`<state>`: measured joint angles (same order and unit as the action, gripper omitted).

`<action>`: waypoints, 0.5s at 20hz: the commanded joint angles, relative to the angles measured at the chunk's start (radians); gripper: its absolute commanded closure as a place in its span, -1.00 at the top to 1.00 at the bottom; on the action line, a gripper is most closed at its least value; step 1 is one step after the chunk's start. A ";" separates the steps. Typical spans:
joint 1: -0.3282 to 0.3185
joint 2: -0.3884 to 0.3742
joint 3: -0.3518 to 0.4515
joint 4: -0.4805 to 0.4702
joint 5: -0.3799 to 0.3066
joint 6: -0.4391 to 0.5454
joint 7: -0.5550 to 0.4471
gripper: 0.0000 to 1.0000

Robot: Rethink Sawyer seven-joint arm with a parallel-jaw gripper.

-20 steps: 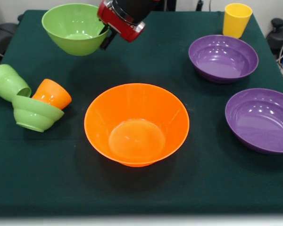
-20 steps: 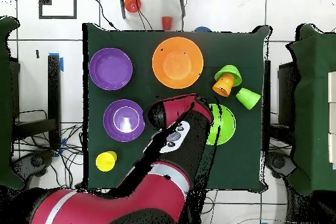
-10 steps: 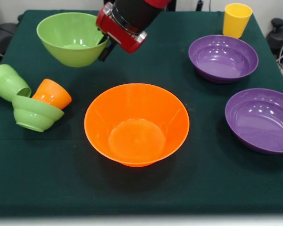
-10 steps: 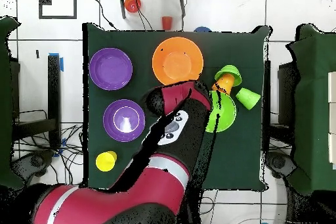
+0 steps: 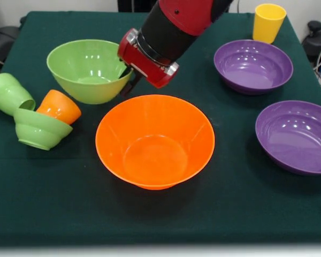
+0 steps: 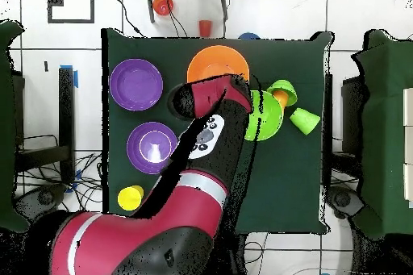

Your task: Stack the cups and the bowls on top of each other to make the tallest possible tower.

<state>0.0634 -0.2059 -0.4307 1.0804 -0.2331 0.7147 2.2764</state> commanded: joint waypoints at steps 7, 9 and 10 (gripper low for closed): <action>0.069 0.089 0.050 -0.134 0.113 0.134 0.222 -1.00; 0.081 0.104 0.042 -0.149 0.134 0.140 0.246 -1.00; 0.085 0.109 0.037 -0.155 0.142 0.145 0.251 -1.00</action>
<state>0.1038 -0.1487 -0.4615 1.0080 -0.1648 0.7646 2.2791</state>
